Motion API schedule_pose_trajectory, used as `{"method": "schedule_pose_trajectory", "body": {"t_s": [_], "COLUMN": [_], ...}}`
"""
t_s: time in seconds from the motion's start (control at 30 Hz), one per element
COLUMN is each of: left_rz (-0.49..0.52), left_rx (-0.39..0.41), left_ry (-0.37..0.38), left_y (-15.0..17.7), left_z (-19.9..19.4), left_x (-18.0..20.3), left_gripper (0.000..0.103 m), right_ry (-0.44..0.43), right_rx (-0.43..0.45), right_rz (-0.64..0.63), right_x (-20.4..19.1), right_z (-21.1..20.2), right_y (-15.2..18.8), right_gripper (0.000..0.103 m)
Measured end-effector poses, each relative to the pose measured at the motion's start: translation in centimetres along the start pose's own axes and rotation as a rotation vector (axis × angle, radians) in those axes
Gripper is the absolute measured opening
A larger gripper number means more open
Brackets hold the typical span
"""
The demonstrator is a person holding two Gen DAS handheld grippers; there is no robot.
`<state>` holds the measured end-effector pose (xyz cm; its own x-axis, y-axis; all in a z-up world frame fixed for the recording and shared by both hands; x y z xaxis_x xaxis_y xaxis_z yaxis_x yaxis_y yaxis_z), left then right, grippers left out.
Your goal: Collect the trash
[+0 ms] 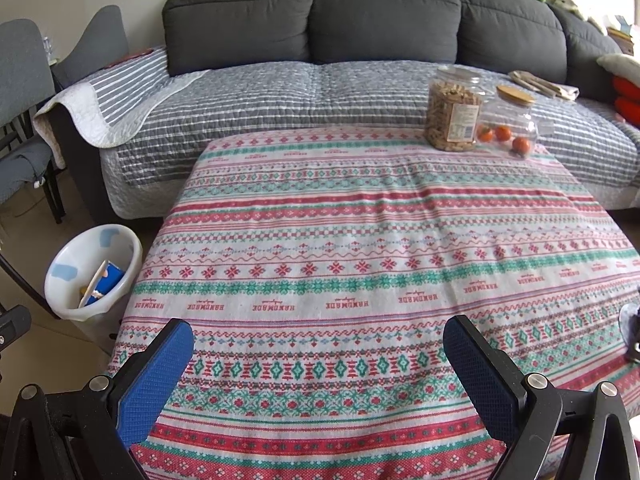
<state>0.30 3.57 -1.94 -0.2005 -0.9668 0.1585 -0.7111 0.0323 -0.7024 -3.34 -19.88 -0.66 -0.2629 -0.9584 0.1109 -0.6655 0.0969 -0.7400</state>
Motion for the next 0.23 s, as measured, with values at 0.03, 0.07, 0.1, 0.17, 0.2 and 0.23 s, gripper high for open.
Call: {"method": "schedule_pose_trajectory", "body": {"t_s": [0.03,0.07,0.1,0.17,0.2,0.23], "left_rz": [0.001,0.0,0.0,-0.003,-0.01,-0.02], "left_rx": [-0.001,-0.002,-0.003,-0.008,-0.011,-0.014], "left_ry": [0.001,0.002,0.005,0.014,0.017,0.016], "left_y": [0.0,-0.02,0.0,0.04,0.05,0.03], "left_z": [0.01,0.02,0.03,0.14,0.21,0.29], "left_x": [0.05,0.08,0.09,0.09,0.04,-0.11], "left_gripper": [0.103,0.103,0.103,0.103,0.103,0.103], "right_ry": [0.0,0.001,0.002,0.004,0.004,0.003], "right_rx": [0.0,0.001,0.002,0.002,0.002,0.002], "right_rz": [0.001,0.001,0.002,0.002,0.001,0.001], "right_x": [0.0,0.02,0.01,0.0,-0.02,-0.03], "right_z": [-0.01,-0.03,-0.05,-0.02,0.0,0.0], "right_y": [0.0,-0.01,-0.01,-0.07,-0.07,-0.07], "right_gripper": [0.102,0.102,0.102,0.102,0.102,0.102]}}
Point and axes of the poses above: each gripper's, at about its wrist camera, not at the fingertips, and z roughly the way its jaws point, x to its right, y to its underside, the point moved 3 cm from there along z, roughly the way its jaws point, and after that the axes turned 14 degrees about y, right-handed, at the moved point
